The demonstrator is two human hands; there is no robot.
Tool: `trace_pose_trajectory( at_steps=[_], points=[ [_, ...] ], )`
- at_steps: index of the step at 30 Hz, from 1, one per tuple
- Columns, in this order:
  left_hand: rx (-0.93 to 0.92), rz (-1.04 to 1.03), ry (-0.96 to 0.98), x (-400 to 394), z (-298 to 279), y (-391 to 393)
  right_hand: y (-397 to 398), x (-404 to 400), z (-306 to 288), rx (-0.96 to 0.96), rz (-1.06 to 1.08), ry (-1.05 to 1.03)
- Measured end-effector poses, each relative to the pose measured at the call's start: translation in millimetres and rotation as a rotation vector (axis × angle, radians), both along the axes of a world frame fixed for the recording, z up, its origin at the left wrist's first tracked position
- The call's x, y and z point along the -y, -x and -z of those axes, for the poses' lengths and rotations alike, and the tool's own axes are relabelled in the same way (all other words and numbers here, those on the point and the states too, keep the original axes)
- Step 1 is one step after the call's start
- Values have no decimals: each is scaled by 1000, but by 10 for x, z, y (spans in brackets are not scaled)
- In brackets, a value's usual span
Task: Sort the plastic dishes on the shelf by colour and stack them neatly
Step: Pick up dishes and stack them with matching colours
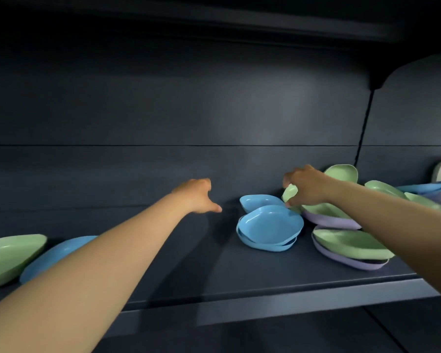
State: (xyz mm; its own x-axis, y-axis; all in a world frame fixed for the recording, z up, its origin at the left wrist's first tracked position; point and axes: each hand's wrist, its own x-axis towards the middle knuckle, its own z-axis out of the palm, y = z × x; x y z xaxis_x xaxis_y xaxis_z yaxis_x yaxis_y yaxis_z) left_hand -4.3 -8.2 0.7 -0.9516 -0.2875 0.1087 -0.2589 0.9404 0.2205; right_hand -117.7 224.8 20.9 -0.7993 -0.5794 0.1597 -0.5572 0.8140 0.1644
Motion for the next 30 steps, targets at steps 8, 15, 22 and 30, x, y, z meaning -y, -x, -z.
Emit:
trace_pose_trajectory(
  at_steps=[8, 15, 22, 30],
  points=[
    [70, -107, -537, -195, 314, 293, 518, 81, 177, 326, -135, -11],
    [161, -138, -971, -264, 626, 404, 735, 342, 351, 479, -90, -105],
    [156, -145, -1093, -363, 724, 492, 850, 323, 443, 538, -92, -33],
    [89, -234, -1157, -380, 729, 483, 954, 233, 405, 526, -96, 38]
  ],
)
